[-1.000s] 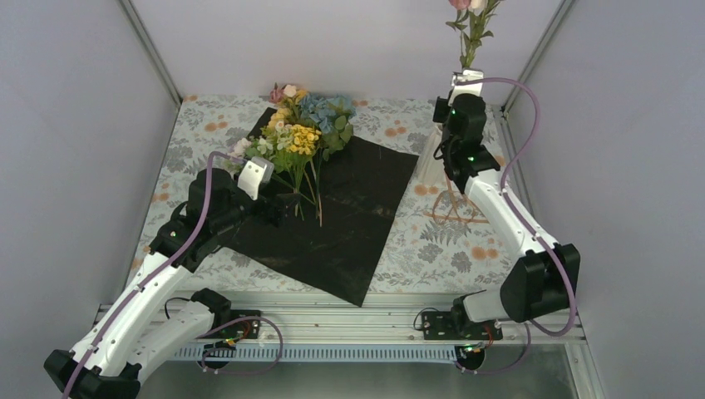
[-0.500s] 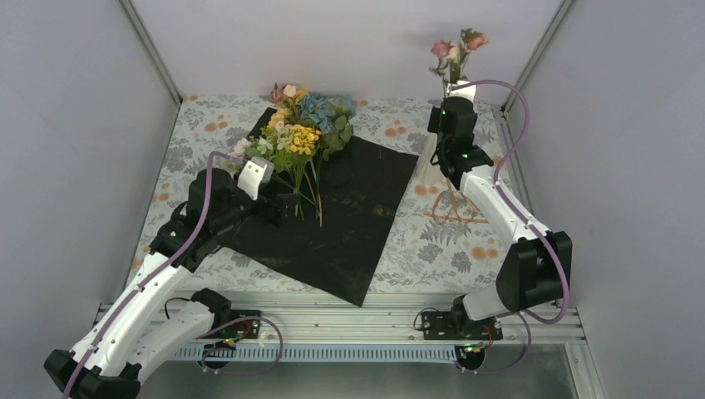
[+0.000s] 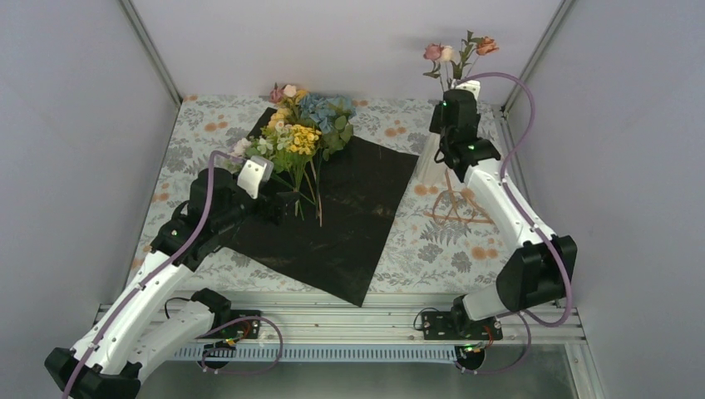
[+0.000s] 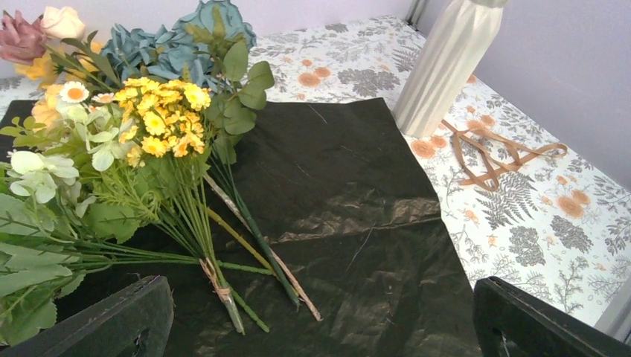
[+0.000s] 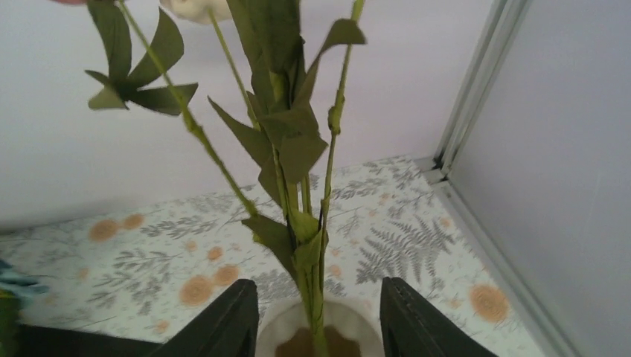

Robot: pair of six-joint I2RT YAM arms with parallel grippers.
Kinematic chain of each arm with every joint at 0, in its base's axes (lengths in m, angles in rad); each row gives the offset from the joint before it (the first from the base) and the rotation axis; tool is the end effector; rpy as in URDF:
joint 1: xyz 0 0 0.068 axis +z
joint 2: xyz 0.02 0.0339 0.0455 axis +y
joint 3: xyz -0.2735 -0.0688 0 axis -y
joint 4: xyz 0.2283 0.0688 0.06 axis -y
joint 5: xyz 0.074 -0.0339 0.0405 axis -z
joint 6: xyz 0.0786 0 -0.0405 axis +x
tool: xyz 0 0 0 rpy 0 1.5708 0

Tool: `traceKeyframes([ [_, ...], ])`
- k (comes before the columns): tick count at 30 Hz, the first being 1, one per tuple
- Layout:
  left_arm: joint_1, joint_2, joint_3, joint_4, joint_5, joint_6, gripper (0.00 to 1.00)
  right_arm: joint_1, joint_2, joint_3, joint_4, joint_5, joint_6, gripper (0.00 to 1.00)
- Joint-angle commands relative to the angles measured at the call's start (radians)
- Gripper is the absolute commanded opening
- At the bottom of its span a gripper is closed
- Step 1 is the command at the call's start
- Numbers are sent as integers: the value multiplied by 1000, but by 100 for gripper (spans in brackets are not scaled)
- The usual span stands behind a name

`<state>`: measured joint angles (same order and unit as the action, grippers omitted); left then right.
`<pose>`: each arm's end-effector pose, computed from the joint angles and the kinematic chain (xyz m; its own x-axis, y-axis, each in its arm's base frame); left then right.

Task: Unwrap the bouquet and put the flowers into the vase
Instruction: Insert the fake flower into the vase.

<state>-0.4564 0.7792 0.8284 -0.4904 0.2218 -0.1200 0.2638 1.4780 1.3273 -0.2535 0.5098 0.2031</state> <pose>0.1600 -0.0978 0.3125 -0.4534 0.0925 -0.8865 0.5582 0.8049 -0.2015 0.3580 0.0570 0.3548 -0.3304 0.0931 -0.9392 0.2779 0.9606 -0.0025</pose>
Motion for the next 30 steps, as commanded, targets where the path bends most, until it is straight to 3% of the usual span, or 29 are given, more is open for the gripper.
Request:
traceKeyframes([
  [1, -4, 11, 7, 0, -31, -5, 100, 2, -96, 32, -123, -78, 71, 45],
  [4, -4, 30, 12, -10, -66, -17, 100, 13, -173, 7, -140, -158, 83, 54],
  [7, -2, 70, 22, -27, -141, -56, 100, 20, -243, -17, -146, -266, 87, 69],
  [11, -2, 198, 88, -84, -266, -91, 100, 39, -323, -60, -141, -363, 106, 83],
  [16, -2, 346, 164, -47, -235, -107, 100, 57, -399, -129, -117, -453, 133, 96],
  [22, -2, 523, 254, -7, -302, -132, 98, 79, -461, -199, -97, -507, 181, 100],
  [30, 7, 729, 318, 40, -392, -311, 94, 100, -513, -276, -71, -602, 168, 100],
])
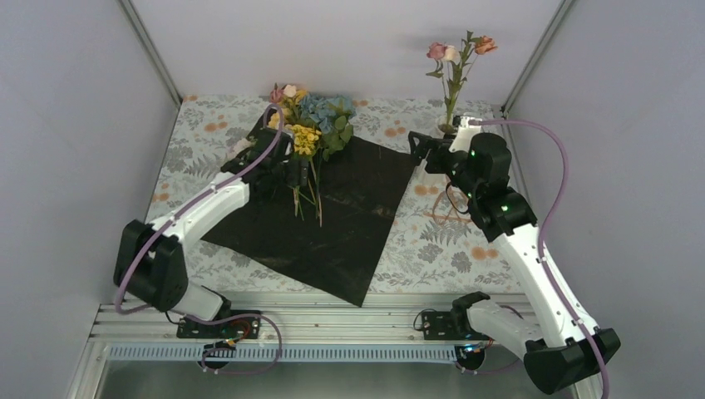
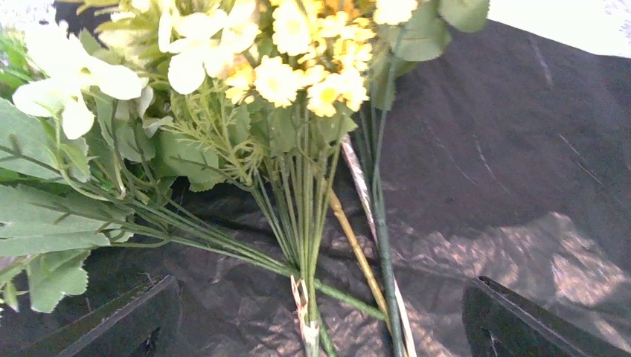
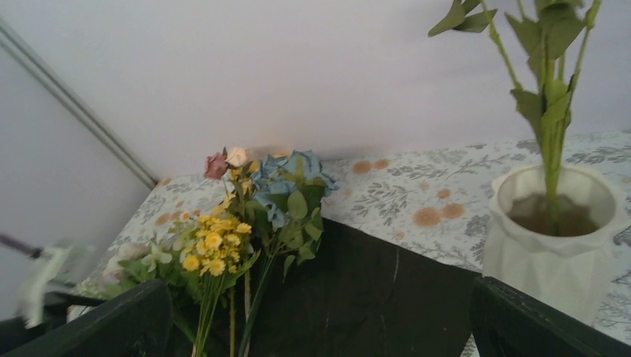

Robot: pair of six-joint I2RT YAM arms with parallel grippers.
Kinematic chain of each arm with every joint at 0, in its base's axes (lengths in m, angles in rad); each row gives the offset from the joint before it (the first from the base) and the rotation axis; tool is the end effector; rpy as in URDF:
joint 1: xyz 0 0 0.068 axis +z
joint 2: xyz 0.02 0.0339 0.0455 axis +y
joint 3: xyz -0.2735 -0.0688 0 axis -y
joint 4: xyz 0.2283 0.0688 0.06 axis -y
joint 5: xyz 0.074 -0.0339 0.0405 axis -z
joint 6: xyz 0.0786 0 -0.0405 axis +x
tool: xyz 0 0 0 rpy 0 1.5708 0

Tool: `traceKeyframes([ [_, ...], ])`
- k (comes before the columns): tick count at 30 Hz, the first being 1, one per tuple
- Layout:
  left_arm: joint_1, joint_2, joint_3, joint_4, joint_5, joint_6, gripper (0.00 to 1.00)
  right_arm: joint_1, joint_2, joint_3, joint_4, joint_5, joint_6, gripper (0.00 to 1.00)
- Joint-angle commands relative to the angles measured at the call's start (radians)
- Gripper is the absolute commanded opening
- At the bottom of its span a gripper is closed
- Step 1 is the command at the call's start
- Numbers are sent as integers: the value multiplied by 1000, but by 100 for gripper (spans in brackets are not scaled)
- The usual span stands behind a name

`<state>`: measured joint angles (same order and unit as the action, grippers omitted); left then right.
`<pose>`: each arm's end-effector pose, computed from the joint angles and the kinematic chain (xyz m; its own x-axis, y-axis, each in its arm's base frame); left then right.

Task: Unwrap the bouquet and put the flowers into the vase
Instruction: Insert the fake flower into the vase, then pick up the fake flower from the wrapping paper.

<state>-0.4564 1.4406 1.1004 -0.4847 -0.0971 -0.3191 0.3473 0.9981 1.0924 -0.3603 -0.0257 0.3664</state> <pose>0.2933 -0.1355 0.2533 -0.7451 0.0180 -0.6667 0.1536 0.9774 -0.1453 0.2256 0.0838 0.3845 -0.3610 0.2502 -0.8984 -0.2509 0.9018 0.3520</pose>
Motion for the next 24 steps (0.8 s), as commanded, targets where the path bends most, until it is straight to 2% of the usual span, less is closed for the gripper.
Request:
traceKeyframes([
  [1, 10, 84, 49, 42, -71, -127, 93, 17, -36, -46, 37, -79, -1, 100],
  [3, 12, 103, 50, 85, -48, -137, 88, 19, -36, -55, 40, -96, -10, 100],
  [8, 7, 151, 73, 203, 125, -69, 82, 25, -41, -56, 48, -121, -21, 100],
  [13, -2, 230, 129, 222, 172, -16, 77, 27, -59, -68, 65, -134, -33, 100],
  [16, -16, 237, 105, 316, 229, 21, 75, 28, -58, -60, 62, -142, -41, 100],
  [24, -21, 352, 113, 385, 242, 38, 66, 35, -78, -62, 57, -157, -47, 100],
])
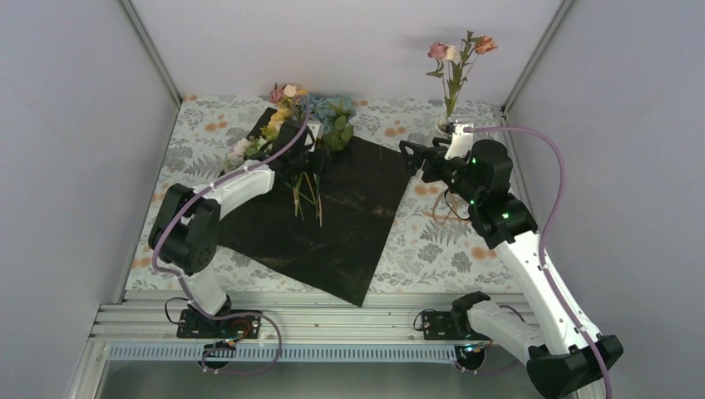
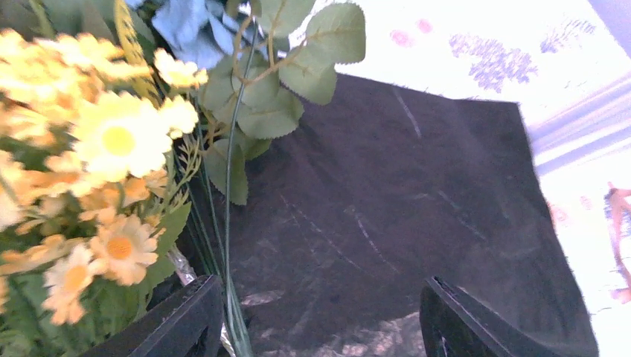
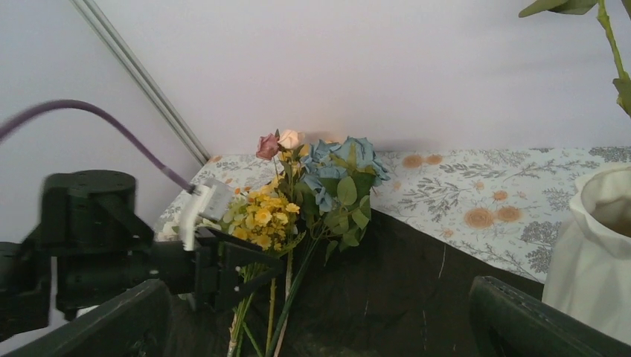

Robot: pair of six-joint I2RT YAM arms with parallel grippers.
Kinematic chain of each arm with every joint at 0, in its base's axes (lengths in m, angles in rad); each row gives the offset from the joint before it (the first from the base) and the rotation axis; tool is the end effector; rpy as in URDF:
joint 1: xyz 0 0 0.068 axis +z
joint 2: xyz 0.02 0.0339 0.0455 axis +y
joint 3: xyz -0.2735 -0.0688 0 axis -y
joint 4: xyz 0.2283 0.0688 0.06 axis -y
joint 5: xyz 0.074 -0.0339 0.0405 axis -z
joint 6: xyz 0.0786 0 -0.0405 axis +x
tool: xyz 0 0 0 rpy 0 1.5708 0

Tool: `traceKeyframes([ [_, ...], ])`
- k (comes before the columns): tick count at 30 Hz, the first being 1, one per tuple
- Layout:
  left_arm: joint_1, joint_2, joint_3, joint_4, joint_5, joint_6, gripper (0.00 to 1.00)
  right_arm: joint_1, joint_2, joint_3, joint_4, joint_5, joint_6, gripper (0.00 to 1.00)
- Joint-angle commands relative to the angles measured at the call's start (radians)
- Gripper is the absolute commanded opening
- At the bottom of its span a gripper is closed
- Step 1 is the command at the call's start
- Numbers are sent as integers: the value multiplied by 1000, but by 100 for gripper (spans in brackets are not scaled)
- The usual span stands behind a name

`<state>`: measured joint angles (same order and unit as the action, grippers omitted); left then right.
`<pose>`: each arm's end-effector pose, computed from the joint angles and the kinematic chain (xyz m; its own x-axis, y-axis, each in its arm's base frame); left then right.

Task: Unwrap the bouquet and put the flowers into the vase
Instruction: Pick up the fake flower from the wrapping paper.

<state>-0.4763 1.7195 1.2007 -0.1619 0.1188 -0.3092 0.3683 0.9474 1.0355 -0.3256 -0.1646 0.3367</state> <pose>0.3572 -0.1947 0.2272 -0.6962 0.0192 -0.7176 0.3415 0.8882 -0.3075 0.2097 0.0947 0.3798 -0.3736 0.2052 -0.9046 -0.4029 0.8425 0.3575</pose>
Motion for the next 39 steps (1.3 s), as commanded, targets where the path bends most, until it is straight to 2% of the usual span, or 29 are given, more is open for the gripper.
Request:
traceKeyframes([
  [1, -1, 85, 9, 75, 22, 29, 66, 15, -27, -4, 20, -19, -19, 100],
  [5, -1, 137, 30, 81, -3, 48, 66, 17, -32, -5, 22, -20, -20, 100],
  [7, -1, 164, 59, 42, -79, 50, 65, 18, -27, 1, 20, -23, -20, 100],
  [15, 13, 200, 90, -47, -373, 0, 49, 20, -37, 9, 11, -13, -31, 100],
  [18, 24, 202, 87, -68, -422, -23, 48, 21, -40, 16, 11, -29, -29, 100],
  [24, 40, 198, 89, -124, -520, -73, 41, 23, -51, 16, 7, -24, -31, 100],
  [34, 31, 89, 75, -141, -417, -125, 39, 26, -51, 11, 12, -25, -30, 100],
  [39, 17, 59, 91, -133, -337, -141, 45, 27, -43, 8, 14, -25, -28, 100],
])
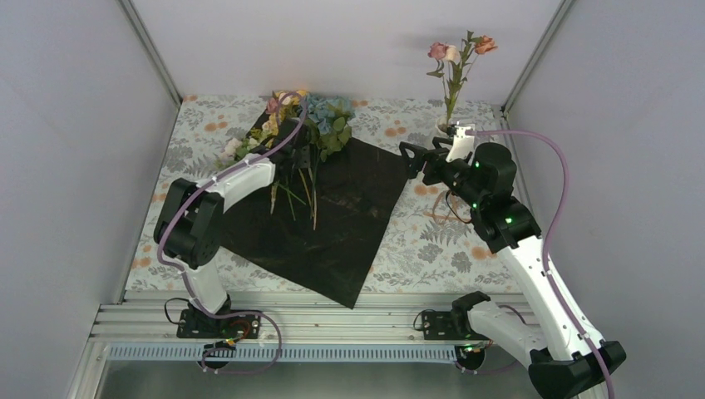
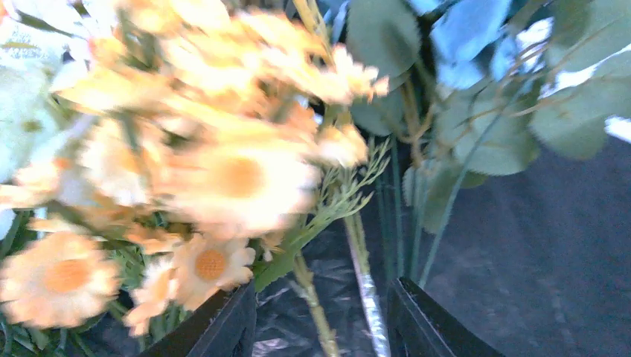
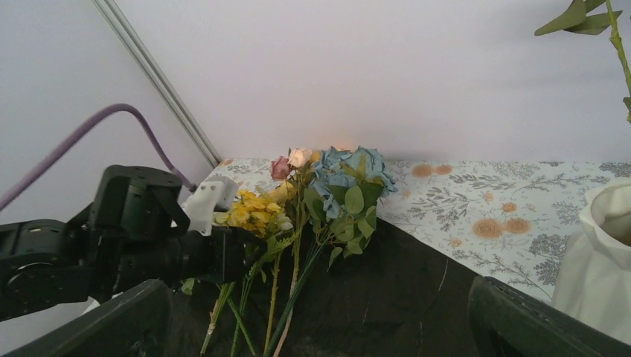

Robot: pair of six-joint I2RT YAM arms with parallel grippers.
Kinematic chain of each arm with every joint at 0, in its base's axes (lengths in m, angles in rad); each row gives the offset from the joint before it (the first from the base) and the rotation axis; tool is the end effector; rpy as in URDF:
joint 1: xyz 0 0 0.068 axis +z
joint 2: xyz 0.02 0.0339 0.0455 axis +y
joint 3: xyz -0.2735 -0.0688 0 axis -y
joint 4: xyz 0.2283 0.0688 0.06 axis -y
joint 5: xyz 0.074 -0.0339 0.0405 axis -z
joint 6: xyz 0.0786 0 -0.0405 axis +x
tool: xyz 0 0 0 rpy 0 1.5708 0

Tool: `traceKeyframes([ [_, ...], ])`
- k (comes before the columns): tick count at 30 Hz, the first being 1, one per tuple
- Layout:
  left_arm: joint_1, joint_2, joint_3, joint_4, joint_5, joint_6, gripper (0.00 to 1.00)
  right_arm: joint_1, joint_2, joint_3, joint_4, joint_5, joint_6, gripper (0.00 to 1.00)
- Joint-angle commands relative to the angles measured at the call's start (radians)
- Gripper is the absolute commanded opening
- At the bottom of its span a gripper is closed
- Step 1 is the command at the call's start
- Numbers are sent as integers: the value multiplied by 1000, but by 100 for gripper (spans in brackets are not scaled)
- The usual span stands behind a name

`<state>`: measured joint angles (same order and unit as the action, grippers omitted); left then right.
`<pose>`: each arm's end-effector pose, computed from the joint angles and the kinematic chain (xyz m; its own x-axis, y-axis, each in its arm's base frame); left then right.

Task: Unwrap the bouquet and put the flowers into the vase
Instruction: Pick up the fake flower from the wrapping paper.

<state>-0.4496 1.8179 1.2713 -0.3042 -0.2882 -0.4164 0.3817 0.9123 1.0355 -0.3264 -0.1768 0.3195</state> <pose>0.3804 -0.1588 0.1990 -0.7195 -0.0834 -0.6895 -0.0472 0.9963 -0.0713 0.1991 0.0948 0.3869 -0.3432 0.1954 -0.9187 -0.4411 0.8300 0.3413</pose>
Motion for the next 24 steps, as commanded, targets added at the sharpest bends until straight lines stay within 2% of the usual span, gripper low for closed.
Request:
traceKeyframes([
  [1, -12, -34, 27, 12, 80, -35, 45, 13, -7, 7, 16, -12, -10, 100],
  [12, -15, 118, 125, 33, 132, -68, 41, 16, 4, -2, 10, -16, -13, 99],
  [21, 3, 207, 161, 36, 123, -110, 30, 18, 19, 3, 4, 0, -5, 98],
  [24, 6, 211, 160, 49, 125, -114, 30, 19, 21, 2, 3, 0, -5, 99],
])
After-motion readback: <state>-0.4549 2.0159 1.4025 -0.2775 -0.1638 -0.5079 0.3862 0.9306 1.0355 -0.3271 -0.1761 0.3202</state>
